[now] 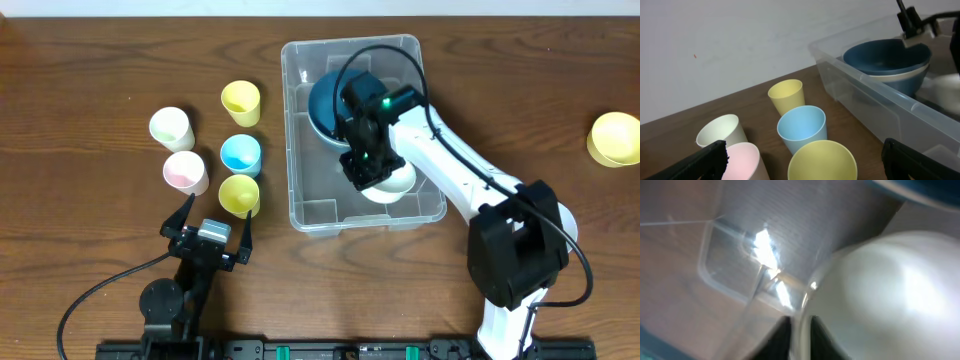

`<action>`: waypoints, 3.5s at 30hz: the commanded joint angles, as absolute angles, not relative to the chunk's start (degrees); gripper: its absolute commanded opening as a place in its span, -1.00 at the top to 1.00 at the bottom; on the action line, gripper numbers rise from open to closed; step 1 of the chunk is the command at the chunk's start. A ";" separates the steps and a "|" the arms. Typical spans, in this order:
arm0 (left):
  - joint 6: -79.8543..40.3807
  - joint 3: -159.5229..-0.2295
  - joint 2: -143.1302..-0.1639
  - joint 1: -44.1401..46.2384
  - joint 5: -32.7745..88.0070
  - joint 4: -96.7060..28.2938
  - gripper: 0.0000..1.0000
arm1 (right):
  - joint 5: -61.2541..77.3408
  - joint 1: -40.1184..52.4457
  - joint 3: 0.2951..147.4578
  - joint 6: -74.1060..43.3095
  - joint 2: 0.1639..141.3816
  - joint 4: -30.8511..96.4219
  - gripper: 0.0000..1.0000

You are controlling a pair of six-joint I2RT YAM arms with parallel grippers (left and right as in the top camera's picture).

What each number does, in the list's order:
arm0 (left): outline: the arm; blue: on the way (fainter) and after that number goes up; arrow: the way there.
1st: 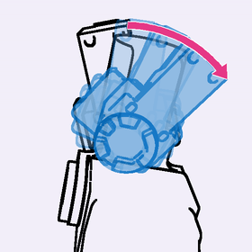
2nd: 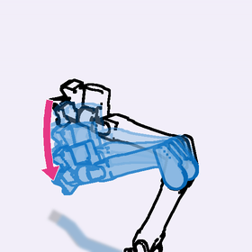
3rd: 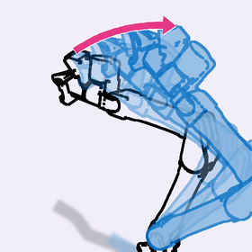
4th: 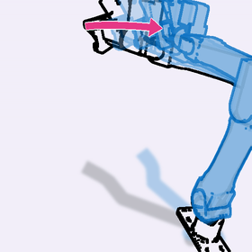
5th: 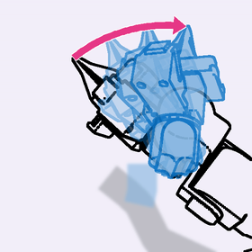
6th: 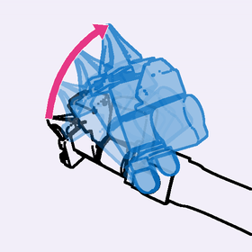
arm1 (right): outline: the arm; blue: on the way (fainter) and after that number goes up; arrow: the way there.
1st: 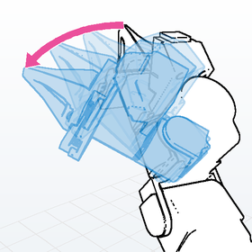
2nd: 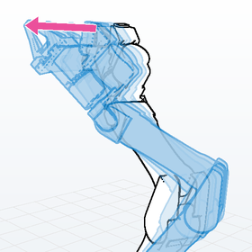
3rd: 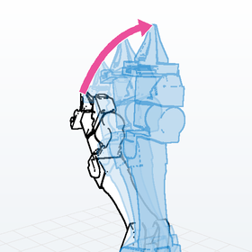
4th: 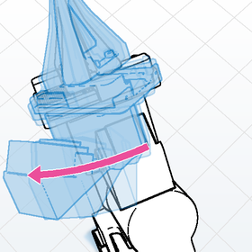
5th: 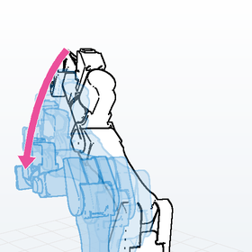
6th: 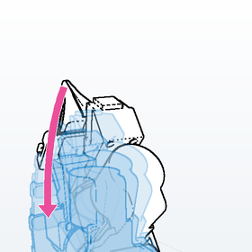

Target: Pack container

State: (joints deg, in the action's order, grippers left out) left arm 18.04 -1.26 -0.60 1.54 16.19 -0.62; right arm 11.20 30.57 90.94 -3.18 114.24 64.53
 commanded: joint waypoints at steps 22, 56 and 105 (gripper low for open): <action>18.39 -0.23 -0.30 1.19 16.93 -2.55 -0.96 | -0.23 29.58 90.15 -9.85 114.28 62.19 -0.50; 18.39 -0.23 -0.30 1.19 16.93 -2.55 -0.96 | 6.26 1.67 90.56 -19.90 114.21 45.80 -0.99; 18.39 -0.23 -0.30 1.19 16.93 -2.55 -0.96 | 4.49 -8.99 111.59 -18.61 114.02 53.19 -0.98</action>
